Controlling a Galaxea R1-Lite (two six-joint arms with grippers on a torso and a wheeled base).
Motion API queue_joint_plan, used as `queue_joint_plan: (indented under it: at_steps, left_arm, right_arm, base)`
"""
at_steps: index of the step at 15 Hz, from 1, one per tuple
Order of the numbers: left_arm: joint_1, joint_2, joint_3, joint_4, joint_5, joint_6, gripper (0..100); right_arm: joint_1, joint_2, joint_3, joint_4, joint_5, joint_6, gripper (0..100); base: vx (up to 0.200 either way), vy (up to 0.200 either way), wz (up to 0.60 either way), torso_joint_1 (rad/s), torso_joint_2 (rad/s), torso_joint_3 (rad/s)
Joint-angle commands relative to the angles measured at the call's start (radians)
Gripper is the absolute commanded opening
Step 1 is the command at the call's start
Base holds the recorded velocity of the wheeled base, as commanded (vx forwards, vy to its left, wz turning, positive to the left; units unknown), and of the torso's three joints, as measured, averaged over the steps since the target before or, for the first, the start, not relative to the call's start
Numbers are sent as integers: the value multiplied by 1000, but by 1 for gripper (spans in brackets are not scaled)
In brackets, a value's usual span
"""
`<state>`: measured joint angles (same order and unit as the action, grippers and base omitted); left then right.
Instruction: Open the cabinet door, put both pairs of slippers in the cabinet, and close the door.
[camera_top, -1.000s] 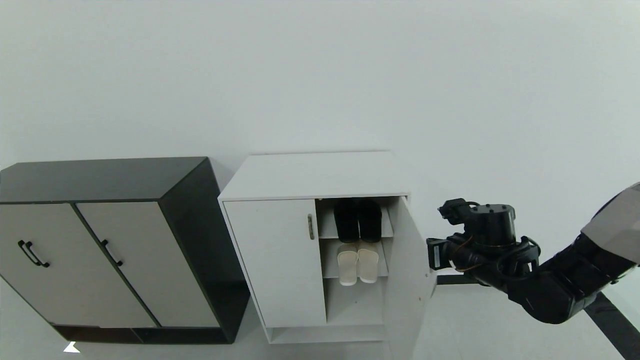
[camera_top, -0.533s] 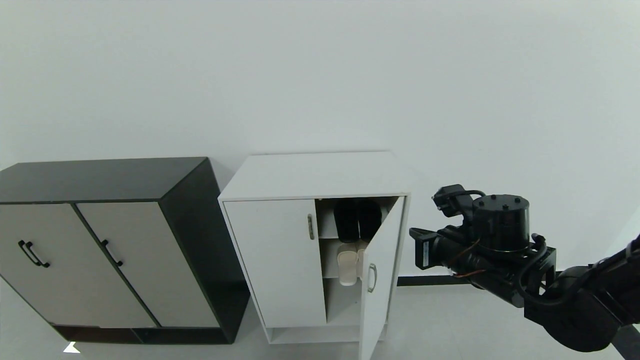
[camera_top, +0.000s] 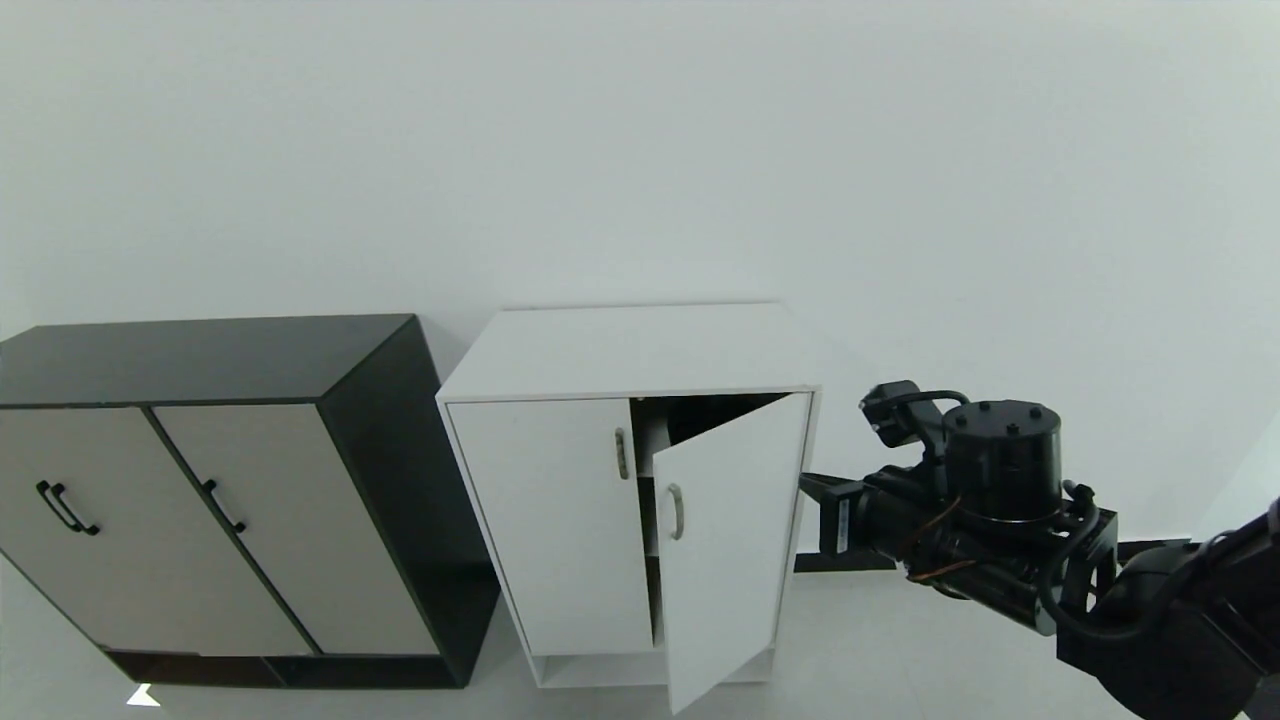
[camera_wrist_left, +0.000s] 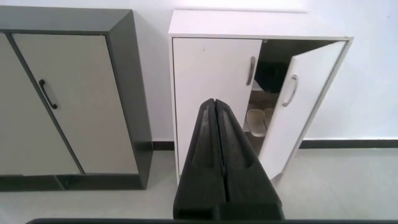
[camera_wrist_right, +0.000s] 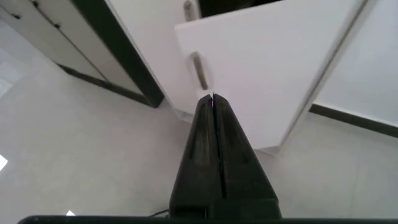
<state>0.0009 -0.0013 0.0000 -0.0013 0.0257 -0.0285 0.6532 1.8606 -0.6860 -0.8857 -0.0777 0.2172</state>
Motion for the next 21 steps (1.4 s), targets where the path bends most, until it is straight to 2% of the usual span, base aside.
queue_joint_plan:
  at_steps: [1, 5, 8, 12, 17, 21]
  left_arm:
    - [1, 1, 0, 0, 0, -1, 0]
    - [1, 1, 0, 0, 0, -1, 0]
    - [1, 1, 0, 0, 0, -1, 0]
    - [1, 1, 0, 0, 0, -1, 0]
    - [1, 1, 0, 0, 0, -1, 0]
    - [1, 1, 0, 0, 0, -1, 0]
  right_arm:
    - [13, 6, 3, -1, -2, 1, 0]
    - [39, 5, 22, -1, 1, 1, 0]
    - [66, 11, 52, -1, 61, 2, 0]
    - [86, 65, 51, -5, 68, 4, 0]
    - [111, 195, 20, -68, 68, 7, 0]
    - [95, 371, -124, -105, 59, 28, 0]
  base:
    - [200, 0, 0, -12, -2, -2]
    - [200, 0, 0, 2, 0, 2]
    - [200, 0, 0, 2, 2, 2]
    - [200, 0, 0, 0, 2, 6]
    - [0, 0, 0, 0, 0, 0]
    - [0, 0, 0, 0, 0, 0]
